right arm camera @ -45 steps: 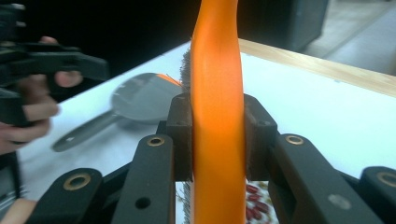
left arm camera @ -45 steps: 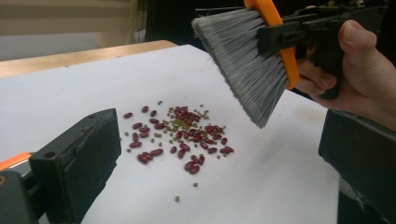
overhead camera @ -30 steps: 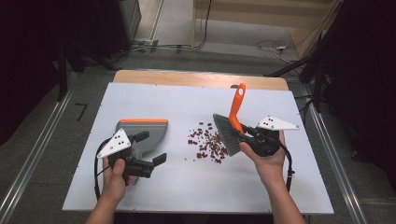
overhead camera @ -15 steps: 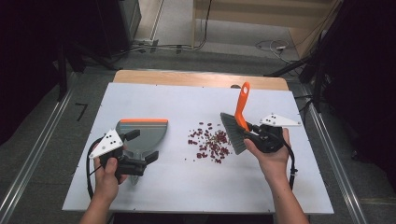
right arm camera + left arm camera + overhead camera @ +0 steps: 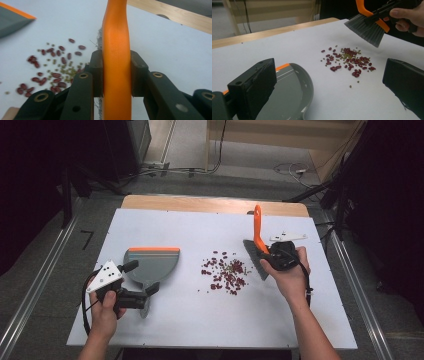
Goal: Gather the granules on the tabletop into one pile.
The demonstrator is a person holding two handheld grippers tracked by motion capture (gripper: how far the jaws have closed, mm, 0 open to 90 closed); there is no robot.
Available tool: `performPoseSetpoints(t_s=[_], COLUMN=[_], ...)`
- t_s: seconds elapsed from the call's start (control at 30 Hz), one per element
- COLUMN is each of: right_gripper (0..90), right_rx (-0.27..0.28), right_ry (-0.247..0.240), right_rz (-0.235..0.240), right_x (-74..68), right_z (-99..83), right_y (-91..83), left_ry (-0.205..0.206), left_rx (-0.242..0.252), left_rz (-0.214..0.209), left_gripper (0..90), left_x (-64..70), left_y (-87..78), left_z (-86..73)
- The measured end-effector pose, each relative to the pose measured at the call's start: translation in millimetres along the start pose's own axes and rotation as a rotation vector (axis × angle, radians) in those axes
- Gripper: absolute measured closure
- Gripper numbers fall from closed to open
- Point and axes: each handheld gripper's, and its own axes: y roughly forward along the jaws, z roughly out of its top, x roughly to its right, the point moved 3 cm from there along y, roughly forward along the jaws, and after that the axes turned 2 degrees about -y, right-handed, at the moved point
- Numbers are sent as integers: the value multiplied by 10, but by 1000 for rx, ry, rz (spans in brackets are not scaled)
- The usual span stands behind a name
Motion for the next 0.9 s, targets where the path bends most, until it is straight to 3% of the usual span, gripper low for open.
performPoseSetpoints(t_s=[0.13, 0.3, 0.33, 0.43, 0.47, 0.53, 0.77, 0.9], right_gripper=[682, 682, 682, 682, 682, 682, 690, 689], right_rx=[-64, -131, -175, -207, -238, -259, -289, -289], right_ry=[-23, -28, -50, -71, -105, -126, -176, -187], right_rz=[-61, -95, -121, -142, -178, -193, -161, -130], right_x=[79, 127, 121, 98, 46, -13, -289, -366], right_z=[31, 81, 125, 163, 206, 233, 263, 232], right_y=[130, 306, 416, 499, 605, 680, 778, 762], left_ry=[-7, -21, -23, -22, -20, -18, -28, -31], left_rx=[-5, 2, 4, 4, 6, 7, 12, 12], left_rz=[-1, 7, 6, 7, 7, 11, 2, -1], left_gripper=[0, 0, 0, 0, 0, 0, 0, 0], left_x=[-10, -34, -33, -26, -24, -24, -39, -34], left_y=[13, 2, 2, 1, -1, -3, 0, 4], left_z=[-21, -25, -24, -22, -20, -20, -38, -40])
